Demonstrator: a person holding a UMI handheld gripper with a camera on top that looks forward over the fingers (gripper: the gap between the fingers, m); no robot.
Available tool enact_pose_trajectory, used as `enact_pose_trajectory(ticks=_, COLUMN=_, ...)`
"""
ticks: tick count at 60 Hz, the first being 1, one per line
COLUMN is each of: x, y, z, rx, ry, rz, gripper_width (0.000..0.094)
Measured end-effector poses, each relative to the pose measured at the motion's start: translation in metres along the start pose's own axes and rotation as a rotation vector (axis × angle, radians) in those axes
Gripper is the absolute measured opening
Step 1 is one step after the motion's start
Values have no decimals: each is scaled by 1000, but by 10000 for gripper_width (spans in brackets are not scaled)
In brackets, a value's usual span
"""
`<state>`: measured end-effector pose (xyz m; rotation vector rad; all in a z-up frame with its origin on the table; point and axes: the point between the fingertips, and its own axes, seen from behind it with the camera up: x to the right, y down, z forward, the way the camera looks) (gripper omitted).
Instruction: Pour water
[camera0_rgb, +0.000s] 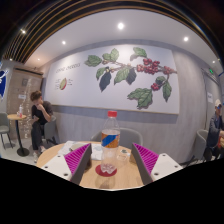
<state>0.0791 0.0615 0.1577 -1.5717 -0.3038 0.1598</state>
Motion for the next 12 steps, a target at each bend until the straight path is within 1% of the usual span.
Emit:
enact_pose_trajectory(ticks=2, x=7, y=-5, z=-8, rx=0, ry=4, rz=8, gripper_width=857)
enact_pose_trajectory(ticks=8, x=12, y=6, z=-54, rx=17, ry=19, rz=52, gripper_width=858)
enact_pose_trajectory(ticks=12, x=19, y=11, z=-68, rx=20, ry=21, rz=86, gripper_width=861)
